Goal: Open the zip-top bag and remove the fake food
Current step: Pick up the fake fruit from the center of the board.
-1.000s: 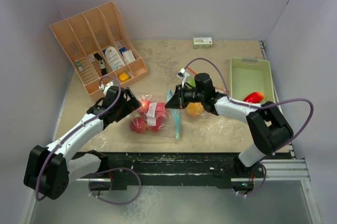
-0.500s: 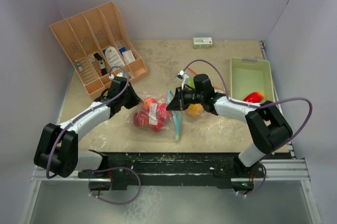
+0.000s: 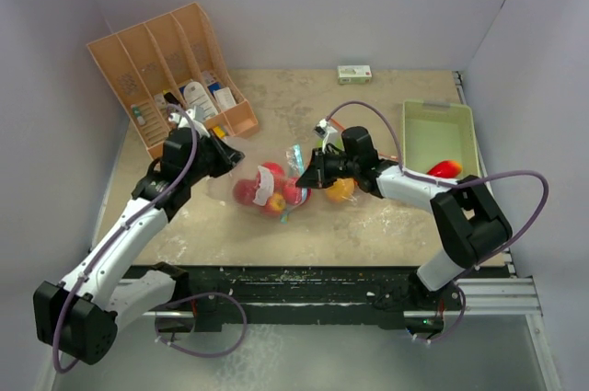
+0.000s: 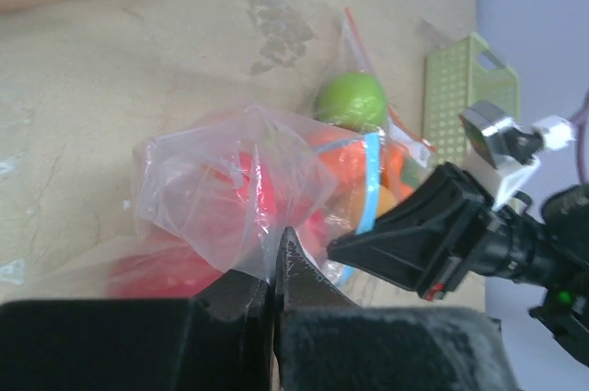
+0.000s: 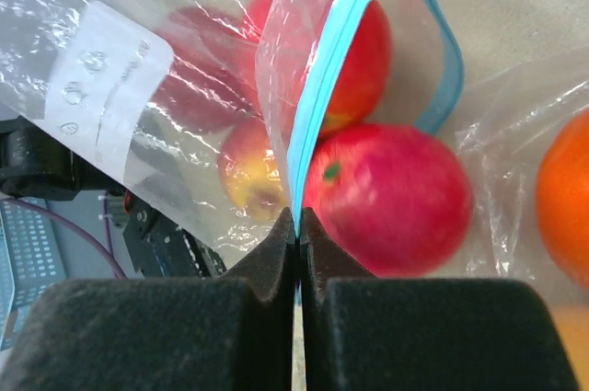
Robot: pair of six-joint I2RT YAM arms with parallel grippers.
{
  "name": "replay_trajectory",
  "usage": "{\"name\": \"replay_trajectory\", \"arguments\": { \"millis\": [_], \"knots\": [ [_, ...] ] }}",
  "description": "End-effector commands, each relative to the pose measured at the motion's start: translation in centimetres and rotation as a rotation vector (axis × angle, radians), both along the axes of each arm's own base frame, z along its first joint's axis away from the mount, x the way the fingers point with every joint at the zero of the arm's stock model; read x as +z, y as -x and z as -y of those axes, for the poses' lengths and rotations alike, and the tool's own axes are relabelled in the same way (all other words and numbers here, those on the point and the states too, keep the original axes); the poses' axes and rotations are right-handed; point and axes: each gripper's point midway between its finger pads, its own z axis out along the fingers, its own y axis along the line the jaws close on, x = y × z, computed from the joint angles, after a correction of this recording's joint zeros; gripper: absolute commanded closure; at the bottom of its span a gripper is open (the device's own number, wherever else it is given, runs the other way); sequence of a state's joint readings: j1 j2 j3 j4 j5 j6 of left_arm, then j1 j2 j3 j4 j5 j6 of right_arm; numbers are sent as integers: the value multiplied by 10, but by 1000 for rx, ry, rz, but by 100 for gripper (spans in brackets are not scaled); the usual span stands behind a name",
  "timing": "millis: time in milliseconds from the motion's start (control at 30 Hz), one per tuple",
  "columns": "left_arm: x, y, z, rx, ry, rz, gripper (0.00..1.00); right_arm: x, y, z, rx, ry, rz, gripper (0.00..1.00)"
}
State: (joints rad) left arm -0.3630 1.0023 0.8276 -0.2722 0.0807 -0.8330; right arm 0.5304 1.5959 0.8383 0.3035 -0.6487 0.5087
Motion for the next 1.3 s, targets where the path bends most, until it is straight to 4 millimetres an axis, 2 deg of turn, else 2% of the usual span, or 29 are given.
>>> {"name": "replay_trajectory", "arguments": {
  "millis": [0, 167, 233, 333, 433, 500, 567, 633, 700, 767, 833, 967, 1167, 1267],
  "knots": [
    [-60, 16, -10, 23, -55, -170, 100, 14, -11, -4, -2, -14, 47, 100],
    [-96, 25, -4, 42, 12, -258, 100, 10, -12, -3, 8, 13, 38, 100],
    [-107, 26, -7, 63, -4, -306, 100, 8, -12, -2, 10, 24, 34, 96],
    [-118, 26, -11, 79, -48, -362, 100, 6, -11, 0, 11, 49, 19, 75],
    [-123, 24, -12, 83, -71, -393, 100, 18, -19, 6, -20, 88, 63, 51],
    [-125, 23, -12, 89, -77, -408, 100, 32, -26, 13, -68, 106, 110, 42],
    [-130, 23, -12, 92, -83, -427, 100, 44, -32, 25, -126, 120, 141, 37],
    [-134, 24, -12, 92, -87, -444, 100, 50, -36, 41, -191, 127, 139, 34],
    [-137, 24, -11, 94, -87, -452, 100, 46, -36, 61, -254, 144, 116, 32],
    [-137, 23, -11, 92, -84, -449, 100, 37, -34, 75, -289, 171, 100, 31],
    [-138, 23, -10, 92, -81, -449, 100, 23, -26, 81, -260, 214, 89, 31],
    [-140, 22, -8, 83, -74, -454, 100, 6, -22, 79, -208, 235, 96, 33],
    [-142, 22, -7, 78, -70, -458, 100, -8, -16, 67, -139, 269, 101, 37],
    [-142, 21, -6, 77, -68, -459, 100, -23, -9, 61, -93, 309, 75, 38]
  ]
}}
